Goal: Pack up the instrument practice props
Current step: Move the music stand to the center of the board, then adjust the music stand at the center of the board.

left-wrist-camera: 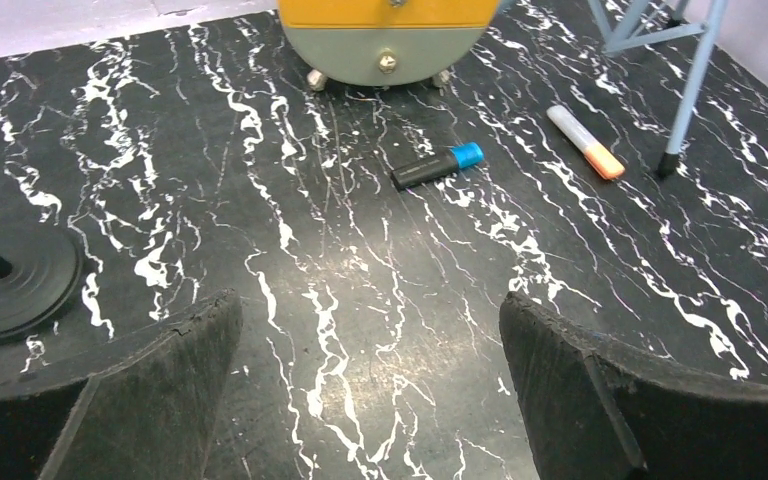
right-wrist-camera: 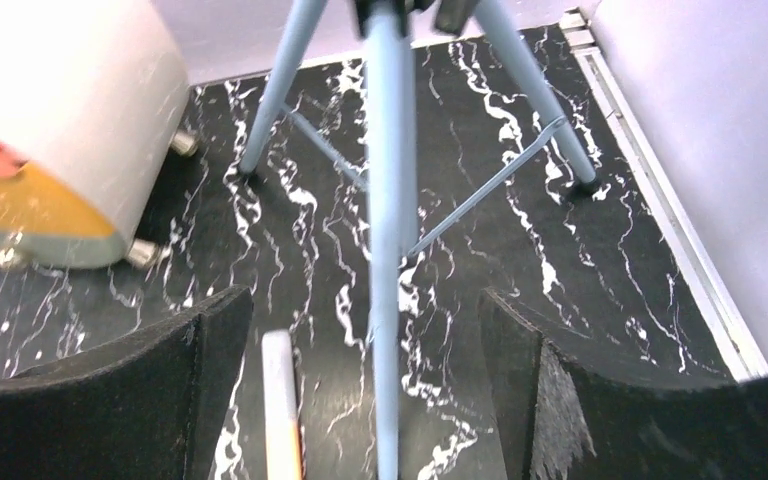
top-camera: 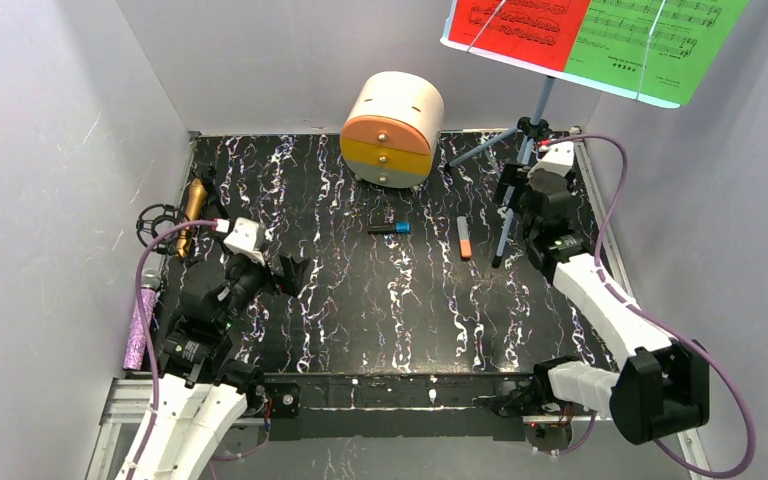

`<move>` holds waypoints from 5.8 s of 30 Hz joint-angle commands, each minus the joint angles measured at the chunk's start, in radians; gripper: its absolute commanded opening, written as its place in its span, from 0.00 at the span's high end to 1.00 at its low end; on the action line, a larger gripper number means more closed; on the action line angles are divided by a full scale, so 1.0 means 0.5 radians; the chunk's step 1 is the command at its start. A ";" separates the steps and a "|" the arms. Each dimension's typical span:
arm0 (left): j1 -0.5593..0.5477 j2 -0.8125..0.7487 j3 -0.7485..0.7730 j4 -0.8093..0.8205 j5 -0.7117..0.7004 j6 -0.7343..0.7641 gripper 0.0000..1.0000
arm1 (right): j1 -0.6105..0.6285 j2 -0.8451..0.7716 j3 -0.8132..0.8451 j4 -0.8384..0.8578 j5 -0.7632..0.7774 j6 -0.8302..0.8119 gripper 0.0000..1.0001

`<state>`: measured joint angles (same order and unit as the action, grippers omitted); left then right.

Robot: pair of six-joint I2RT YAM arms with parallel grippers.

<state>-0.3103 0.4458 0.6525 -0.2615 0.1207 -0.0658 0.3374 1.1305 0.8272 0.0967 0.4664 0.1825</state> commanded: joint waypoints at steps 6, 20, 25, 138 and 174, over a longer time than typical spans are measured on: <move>0.006 -0.133 -0.087 0.100 0.227 0.027 0.02 | -0.254 0.402 0.126 0.573 -0.167 0.105 0.18; 0.007 -0.101 -0.109 0.114 0.244 0.015 0.02 | -0.268 0.409 -0.028 0.436 -0.728 0.057 0.92; 0.005 -0.092 -0.119 0.115 0.238 0.013 0.02 | -0.230 0.304 -0.116 0.412 -0.920 0.112 0.99; -0.957 1.822 0.534 1.430 -0.087 -0.164 0.15 | 0.488 -0.775 -0.239 -0.237 -0.292 0.314 0.01; -1.272 2.165 0.357 1.689 -0.380 0.511 1.00 | -0.242 0.389 -0.466 0.936 -1.788 0.252 0.89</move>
<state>-0.8688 1.6054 0.8783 0.5907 -0.0971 0.1192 0.2062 1.2587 0.5903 0.5297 -0.3786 0.1108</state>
